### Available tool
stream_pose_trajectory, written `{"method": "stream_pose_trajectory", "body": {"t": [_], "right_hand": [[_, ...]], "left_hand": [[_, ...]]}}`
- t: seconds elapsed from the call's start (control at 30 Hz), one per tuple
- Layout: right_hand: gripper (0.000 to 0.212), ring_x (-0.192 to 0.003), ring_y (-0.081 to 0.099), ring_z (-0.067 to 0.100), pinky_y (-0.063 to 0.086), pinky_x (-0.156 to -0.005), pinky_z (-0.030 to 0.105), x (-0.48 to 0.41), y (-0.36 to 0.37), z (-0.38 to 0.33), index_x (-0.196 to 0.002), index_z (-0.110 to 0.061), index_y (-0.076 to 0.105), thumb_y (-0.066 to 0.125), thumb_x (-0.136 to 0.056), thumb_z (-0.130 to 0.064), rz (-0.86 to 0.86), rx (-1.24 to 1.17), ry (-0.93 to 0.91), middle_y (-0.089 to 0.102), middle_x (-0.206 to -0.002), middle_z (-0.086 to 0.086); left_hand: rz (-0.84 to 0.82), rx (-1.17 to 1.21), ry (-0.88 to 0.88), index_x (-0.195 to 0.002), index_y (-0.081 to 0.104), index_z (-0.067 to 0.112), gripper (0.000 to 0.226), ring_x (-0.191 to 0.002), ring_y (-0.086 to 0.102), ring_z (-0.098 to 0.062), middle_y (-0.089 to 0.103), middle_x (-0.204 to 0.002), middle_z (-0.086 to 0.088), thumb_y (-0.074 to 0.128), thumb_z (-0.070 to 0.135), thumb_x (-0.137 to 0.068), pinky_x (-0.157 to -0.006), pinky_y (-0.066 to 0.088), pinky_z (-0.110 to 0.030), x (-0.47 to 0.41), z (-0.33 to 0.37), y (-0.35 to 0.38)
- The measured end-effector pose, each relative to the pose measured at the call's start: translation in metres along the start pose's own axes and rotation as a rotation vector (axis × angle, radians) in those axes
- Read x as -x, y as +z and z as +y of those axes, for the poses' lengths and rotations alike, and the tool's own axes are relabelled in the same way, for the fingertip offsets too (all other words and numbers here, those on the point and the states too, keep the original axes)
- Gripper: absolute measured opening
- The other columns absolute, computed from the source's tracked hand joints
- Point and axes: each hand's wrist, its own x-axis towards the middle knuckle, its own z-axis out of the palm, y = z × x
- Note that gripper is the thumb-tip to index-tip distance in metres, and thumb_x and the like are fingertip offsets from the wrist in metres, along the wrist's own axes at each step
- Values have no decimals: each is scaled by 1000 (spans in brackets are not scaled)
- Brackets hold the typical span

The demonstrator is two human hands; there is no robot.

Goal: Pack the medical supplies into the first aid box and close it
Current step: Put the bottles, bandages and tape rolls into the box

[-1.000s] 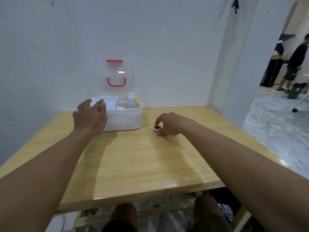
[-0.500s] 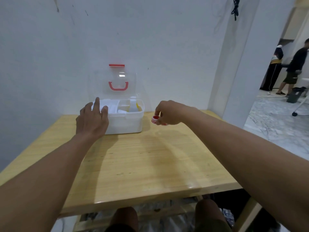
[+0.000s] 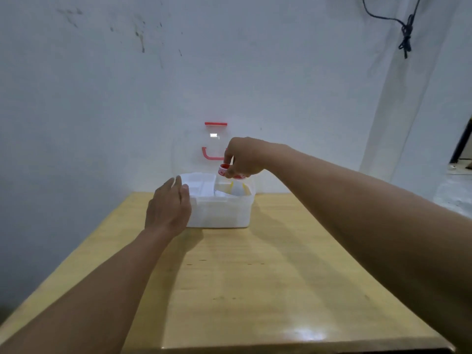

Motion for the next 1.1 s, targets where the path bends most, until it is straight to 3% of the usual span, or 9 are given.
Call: {"method": "stream_pose_trajectory", "body": {"t": [0.17, 0.27, 0.4, 0.5, 0.67, 0.8, 0.93, 1.1], "right_hand": [[34, -61, 66, 17, 46, -56, 23, -41, 14, -12, -97, -7, 76, 67, -90, -39, 13, 13, -51, 72, -67, 1], [33, -63, 63, 17, 44, -57, 23, -62, 26, -19, -94, -11, 78, 67, -90, -42, 24, 35, -76, 69, -65, -1], [33, -79, 66, 22, 53, -73, 29, -83, 38, -27, -99, -11, 77, 66, -90, -42, 44, 55, -111, 73, -82, 4], [33, -86, 67, 23, 45, -60, 24, -92, 42, -33, -105, -10, 76, 65, -92, -38, 53, 52, -149, 74, -90, 5], [35, -89, 64, 21, 43, -69, 26, -104, 50, -40, -115, -12, 73, 66, -92, -38, 72, 37, -190, 73, -105, 5], [36, -93, 67, 23, 54, -84, 32, -108, 59, -41, -118, -10, 72, 66, -92, -34, 41, 50, -209, 73, -110, 7], [39, -94, 66, 21, 49, -77, 27, -106, 66, -37, -121, -12, 71, 69, -90, -35, 36, 50, -213, 72, -113, 4], [53, -108, 64, 23, 45, -86, 27, -104, 66, -31, -133, -12, 62, 72, -88, -37, 32, -16, -197, 69, -120, 5]], "left_hand": [[55, 9, 13, -150, 35, 10, 54, -141, 35, -25, 40, -153, -8, 23, 36, -104, -114, 30, -41, 1, -1, 4], [79, 13, 5, -148, 38, 9, 53, -140, 36, -23, 42, -152, -8, 24, 35, -104, -114, 29, -39, 0, -5, 6], [98, 0, 19, -144, 45, 12, 53, -138, 40, -21, 48, -148, -6, 22, 37, -103, -114, 32, -40, -1, -8, 8], [94, 21, 14, -146, 42, 12, 51, -141, 35, -19, 44, -151, -5, 25, 35, -104, -115, 27, -36, -1, -9, 9], [84, 17, 32, -148, 40, 13, 53, -142, 34, -17, 42, -152, -3, 24, 39, -104, -116, 28, -36, -4, -13, 10], [85, 12, 44, -149, 37, 13, 55, -143, 32, -16, 40, -153, -3, 23, 40, -104, -117, 27, -35, -3, -15, 10], [80, 32, 45, -150, 34, 15, 55, -145, 27, -13, 36, -156, -1, 23, 41, -103, -117, 22, -32, -2, -16, 10], [65, -82, 112, -152, 29, 16, 67, -150, 11, -11, 29, -159, 0, 12, 52, -99, -122, 7, -38, -5, -23, 12]]}}
